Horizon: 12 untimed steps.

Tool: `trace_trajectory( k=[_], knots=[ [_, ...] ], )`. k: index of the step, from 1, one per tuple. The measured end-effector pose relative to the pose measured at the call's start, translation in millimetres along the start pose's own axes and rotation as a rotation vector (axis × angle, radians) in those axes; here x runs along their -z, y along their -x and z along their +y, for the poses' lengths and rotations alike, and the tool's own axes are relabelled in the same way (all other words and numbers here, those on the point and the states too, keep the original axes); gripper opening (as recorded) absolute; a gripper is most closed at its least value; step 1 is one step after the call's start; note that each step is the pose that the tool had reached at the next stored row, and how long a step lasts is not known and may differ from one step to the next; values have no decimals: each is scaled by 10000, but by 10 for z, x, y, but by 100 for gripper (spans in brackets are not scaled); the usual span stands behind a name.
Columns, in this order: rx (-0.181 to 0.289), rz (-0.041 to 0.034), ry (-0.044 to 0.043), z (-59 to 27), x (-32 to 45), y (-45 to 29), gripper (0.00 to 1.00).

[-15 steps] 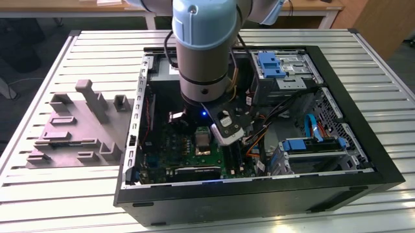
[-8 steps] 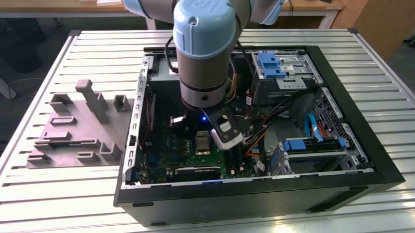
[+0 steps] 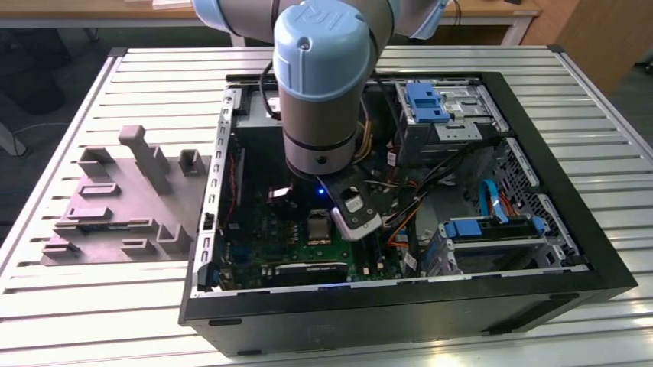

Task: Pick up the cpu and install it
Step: 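Place the cpu into insertion slot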

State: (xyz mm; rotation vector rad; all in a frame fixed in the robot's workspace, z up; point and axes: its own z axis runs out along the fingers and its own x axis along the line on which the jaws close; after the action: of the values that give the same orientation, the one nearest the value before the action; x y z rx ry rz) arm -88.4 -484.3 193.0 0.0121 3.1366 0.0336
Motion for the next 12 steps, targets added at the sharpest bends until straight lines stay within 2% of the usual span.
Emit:
trace_trajectory(
  k=[12],
  knots=[
    [2,1,-1,-16,-21,-4,47]
  ],
)
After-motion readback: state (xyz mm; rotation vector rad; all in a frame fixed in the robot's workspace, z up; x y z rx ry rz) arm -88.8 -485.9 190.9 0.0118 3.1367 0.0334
